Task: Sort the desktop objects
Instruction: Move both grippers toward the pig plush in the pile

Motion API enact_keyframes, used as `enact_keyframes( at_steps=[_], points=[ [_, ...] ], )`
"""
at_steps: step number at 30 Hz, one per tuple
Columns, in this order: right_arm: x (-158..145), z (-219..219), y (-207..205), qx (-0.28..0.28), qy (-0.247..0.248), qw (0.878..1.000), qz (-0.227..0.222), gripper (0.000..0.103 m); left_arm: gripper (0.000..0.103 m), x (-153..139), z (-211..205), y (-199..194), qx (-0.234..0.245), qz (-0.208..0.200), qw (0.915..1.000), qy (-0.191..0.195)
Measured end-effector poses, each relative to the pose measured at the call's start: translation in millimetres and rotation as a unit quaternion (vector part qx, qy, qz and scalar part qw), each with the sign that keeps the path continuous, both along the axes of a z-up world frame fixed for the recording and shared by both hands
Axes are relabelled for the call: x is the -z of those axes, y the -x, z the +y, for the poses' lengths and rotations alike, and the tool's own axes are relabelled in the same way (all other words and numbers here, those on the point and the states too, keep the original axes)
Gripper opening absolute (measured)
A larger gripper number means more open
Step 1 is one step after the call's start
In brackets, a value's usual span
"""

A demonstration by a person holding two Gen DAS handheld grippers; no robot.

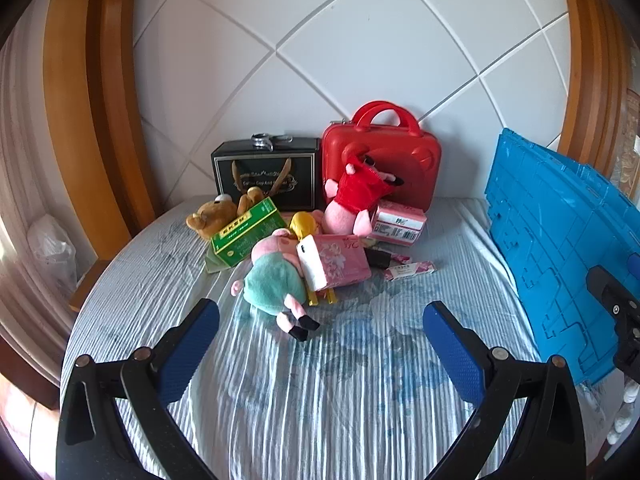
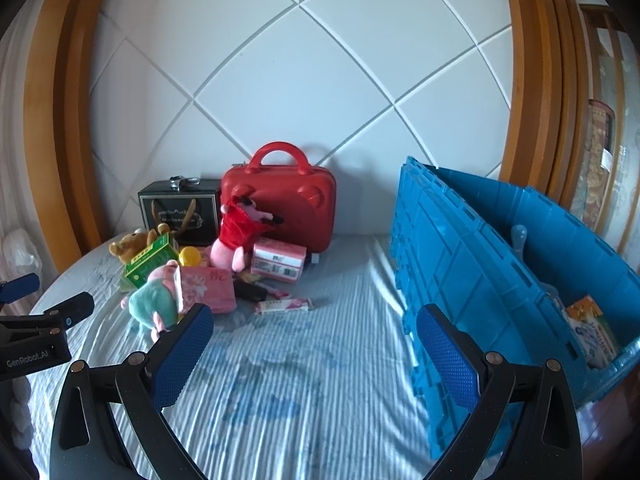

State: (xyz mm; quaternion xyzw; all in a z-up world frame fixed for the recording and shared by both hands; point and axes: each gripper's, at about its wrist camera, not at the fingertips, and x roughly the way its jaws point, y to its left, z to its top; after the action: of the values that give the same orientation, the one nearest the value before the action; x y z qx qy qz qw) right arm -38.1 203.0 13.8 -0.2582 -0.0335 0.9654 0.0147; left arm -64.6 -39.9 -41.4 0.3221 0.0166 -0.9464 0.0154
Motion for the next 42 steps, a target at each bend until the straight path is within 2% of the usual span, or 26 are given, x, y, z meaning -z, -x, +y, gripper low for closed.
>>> enact_keyframes(
  at_steps=[5,11,20,25,29,34,35,36,37,38,40,42],
  points=[
    [11,-7,20,-0.017,-0.003,1.0,-0.017,0.103,0.103,20,-12,14,-0.025,-0.028,0.9992,-0.007],
    [39,-28,60,-0.062,-0.006,0.996,-0.062,0.103,0.103,54,-35,32,-0.068,-0.075,0.9947,-0.018],
    [105,-68,139,-0.129,0.011,0.98,-0.153,0.103,0.103,120,-82,81,-0.131,-0.159,0.9783,-0.025],
    [139,-76,178,-0.134,0.015,0.972,-0.191,0.103,0.103,151,-82,126,-0.124,-0.184,0.9745,-0.029],
    [158,-71,197,-0.125,0.014,0.97,-0.21,0.103,0.103,171,-68,164,-0.121,-0.186,0.9747,-0.029],
    [175,-63,213,-0.113,0.012,0.968,-0.225,0.103,0.103,205,-51,204,-0.109,-0.208,0.9719,-0.02],
    [178,-62,217,-0.11,0.009,0.968,-0.228,0.103,0.096,210,-50,208,-0.105,-0.21,0.972,-0.01],
    [181,-61,221,-0.107,0.006,0.967,-0.23,0.103,0.078,215,-51,211,-0.107,-0.213,0.9712,0.007],
    [184,-61,225,-0.106,0.005,0.967,-0.233,0.103,0.071,218,-55,213,-0.114,-0.221,0.9684,0.022],
    [186,-60,228,-0.105,0.004,0.966,-0.235,0.103,0.07,221,-64,212,-0.115,-0.226,0.9672,0.016],
    [189,-59,233,-0.106,0.003,0.966,-0.236,0.103,0.07,223,-90,206,-0.118,-0.224,0.9671,-0.029],
    [191,-62,236,-0.107,0.002,0.966,-0.236,0.103,0.071,223,-114,201,-0.137,-0.221,0.9652,-0.025]
  ],
)
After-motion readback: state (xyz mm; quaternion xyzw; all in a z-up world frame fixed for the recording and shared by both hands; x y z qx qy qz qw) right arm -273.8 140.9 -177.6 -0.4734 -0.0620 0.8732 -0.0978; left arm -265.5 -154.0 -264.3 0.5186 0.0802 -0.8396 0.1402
